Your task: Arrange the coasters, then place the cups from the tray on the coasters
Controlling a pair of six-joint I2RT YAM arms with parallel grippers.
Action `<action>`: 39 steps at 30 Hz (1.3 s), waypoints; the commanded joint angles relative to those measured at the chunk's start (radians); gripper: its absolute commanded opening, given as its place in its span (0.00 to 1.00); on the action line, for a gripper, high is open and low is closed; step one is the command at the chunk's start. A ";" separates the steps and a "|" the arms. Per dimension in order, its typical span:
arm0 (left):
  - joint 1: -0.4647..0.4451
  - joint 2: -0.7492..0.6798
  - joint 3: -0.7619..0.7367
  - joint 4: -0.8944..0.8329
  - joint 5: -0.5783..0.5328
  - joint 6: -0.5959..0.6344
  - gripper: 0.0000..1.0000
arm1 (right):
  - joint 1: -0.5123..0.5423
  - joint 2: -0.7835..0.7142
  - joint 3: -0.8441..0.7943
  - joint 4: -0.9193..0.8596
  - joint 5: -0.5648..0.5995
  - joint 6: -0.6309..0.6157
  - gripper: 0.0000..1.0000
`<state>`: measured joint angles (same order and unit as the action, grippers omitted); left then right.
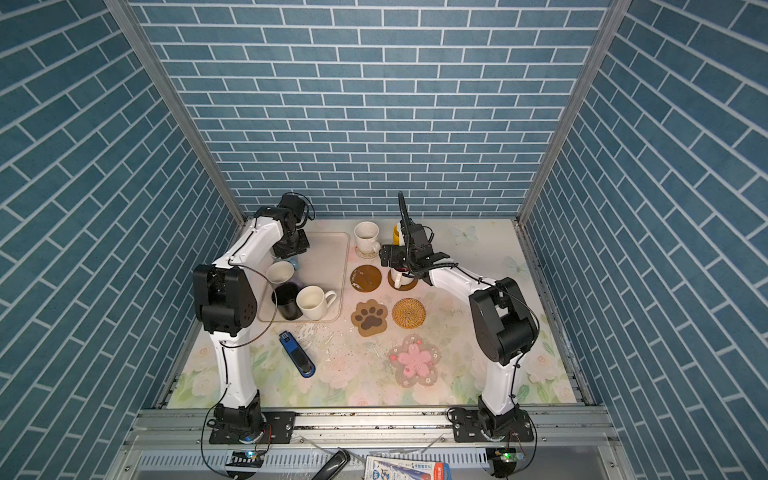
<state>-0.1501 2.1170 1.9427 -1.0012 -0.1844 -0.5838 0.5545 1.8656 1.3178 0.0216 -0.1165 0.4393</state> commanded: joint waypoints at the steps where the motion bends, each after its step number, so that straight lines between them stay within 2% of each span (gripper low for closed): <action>1: 0.002 0.013 -0.005 -0.012 0.001 -0.001 0.37 | -0.001 0.007 0.054 -0.019 -0.002 -0.033 0.91; 11: 0.004 0.044 0.002 -0.011 0.005 -0.002 0.37 | -0.001 0.015 0.054 -0.021 -0.003 -0.036 0.90; 22: 0.004 0.051 -0.030 -0.002 0.000 -0.012 0.48 | -0.001 0.024 0.056 -0.022 -0.006 -0.036 0.91; 28: 0.004 0.045 -0.073 0.028 0.007 -0.017 0.50 | -0.001 0.030 0.060 -0.024 -0.006 -0.036 0.91; 33: 0.004 0.062 -0.067 0.035 0.012 -0.015 0.48 | -0.001 0.035 0.063 -0.028 -0.008 -0.036 0.91; 39: 0.004 0.087 -0.044 0.035 0.019 -0.010 0.41 | -0.001 0.040 0.067 -0.034 -0.003 -0.036 0.91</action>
<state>-0.1501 2.1780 1.8828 -0.9539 -0.1699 -0.5945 0.5545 1.8885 1.3327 0.0040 -0.1173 0.4377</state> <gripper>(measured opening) 0.416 0.906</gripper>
